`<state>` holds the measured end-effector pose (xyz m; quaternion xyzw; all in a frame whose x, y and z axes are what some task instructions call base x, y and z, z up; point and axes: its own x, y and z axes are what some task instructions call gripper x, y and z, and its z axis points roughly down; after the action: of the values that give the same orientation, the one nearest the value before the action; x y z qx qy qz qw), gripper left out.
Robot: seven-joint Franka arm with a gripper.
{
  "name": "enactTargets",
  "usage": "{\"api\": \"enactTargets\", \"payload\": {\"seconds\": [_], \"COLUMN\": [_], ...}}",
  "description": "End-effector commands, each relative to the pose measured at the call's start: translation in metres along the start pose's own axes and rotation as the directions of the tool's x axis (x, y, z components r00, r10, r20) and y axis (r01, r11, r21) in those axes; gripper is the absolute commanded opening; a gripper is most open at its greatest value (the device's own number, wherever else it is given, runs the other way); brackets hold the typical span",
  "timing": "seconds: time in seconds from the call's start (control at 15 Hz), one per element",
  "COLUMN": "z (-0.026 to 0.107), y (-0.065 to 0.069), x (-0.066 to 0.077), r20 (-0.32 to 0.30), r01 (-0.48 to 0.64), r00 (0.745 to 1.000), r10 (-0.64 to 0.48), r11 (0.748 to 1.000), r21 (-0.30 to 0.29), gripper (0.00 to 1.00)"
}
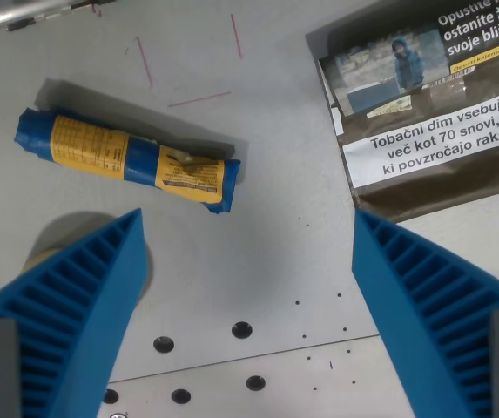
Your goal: Move above the blue bag
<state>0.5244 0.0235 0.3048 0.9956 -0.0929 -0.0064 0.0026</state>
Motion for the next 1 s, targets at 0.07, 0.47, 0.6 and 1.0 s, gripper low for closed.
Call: {"api": "enactTargets", "payload": {"seconds": [0.07,0.47,0.6,1.0], "z": [-0.001,0.000,0.001,0.009], "y": [0.000,0.000,-0.001,-0.006], "x": [0.000,0.000,0.000,-0.002], "r20": [-0.003,-0.004,-0.005,-0.029], "r01": [0.000,0.032,0.064,0.211], "r00": [1.000,0.999,0.998,0.977], "r10": [0.000,-0.032,-0.064,-0.210], "r11": [1.000,0.999,0.998,0.978], "r21": [0.001,0.002,0.003,0.009], "gripper": [1.00,1.00,1.00,1.00]}}
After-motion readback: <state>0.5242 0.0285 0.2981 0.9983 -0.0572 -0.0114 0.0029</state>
